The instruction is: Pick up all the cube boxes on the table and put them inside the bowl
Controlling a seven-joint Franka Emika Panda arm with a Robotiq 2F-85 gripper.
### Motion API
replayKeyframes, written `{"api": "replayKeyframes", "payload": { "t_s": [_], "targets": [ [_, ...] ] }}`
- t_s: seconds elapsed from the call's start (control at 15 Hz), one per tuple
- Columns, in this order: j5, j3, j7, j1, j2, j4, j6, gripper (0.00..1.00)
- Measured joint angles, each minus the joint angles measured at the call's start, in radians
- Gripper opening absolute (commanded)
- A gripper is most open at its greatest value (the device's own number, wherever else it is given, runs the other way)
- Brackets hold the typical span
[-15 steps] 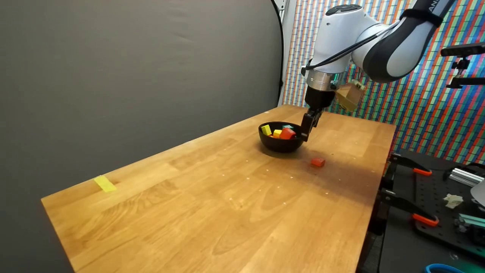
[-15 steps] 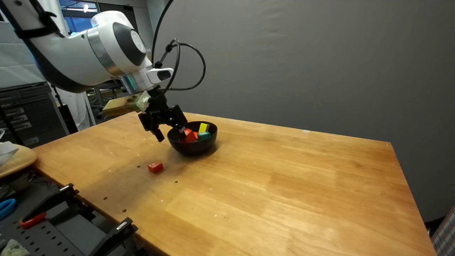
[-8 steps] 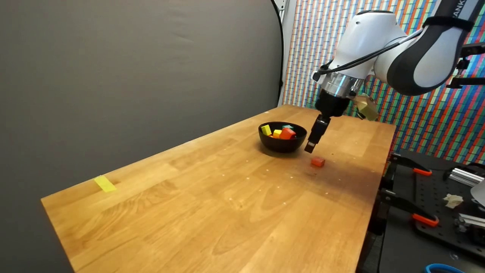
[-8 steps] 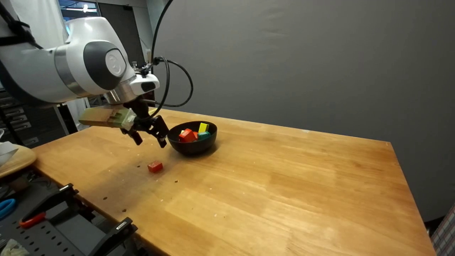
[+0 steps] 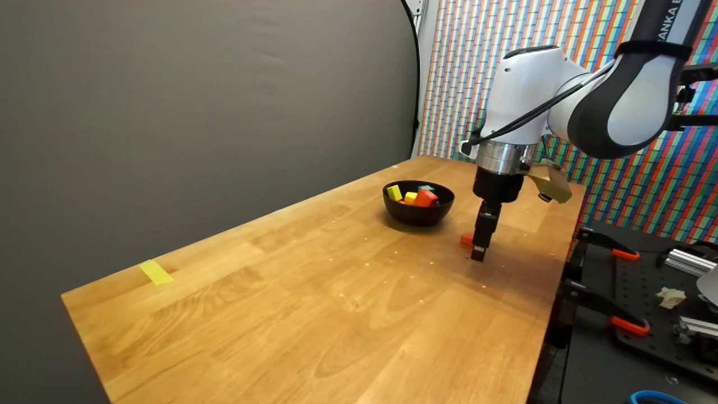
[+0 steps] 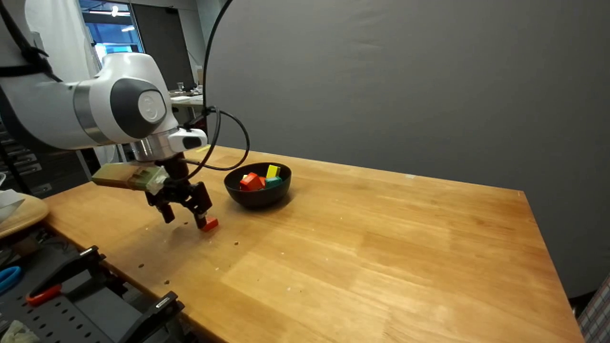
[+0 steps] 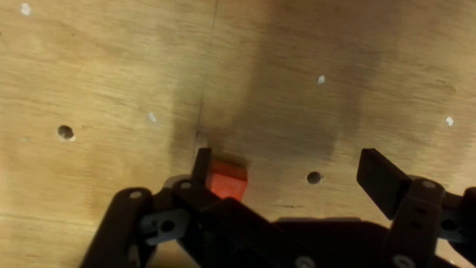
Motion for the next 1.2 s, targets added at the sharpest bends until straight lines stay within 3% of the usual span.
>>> {"api": "replayKeyframes", "payload": {
  "t_s": [0.2, 0.6, 0.73, 1.2],
  "targets": [
    [0.044, 0.047, -0.015, -0.039, 0.009, 0.027, -0.025, 1.00],
    [0.047, 0.033, -0.004, -0.054, 0.002, 0.072, -0.044, 1.00],
    [0.050, 0.032, -0.002, -0.059, 0.004, 0.078, -0.051, 0.74],
    [0.063, 0.027, -0.002, -0.078, 0.034, 0.097, -0.068, 0.19]
  ]
}}
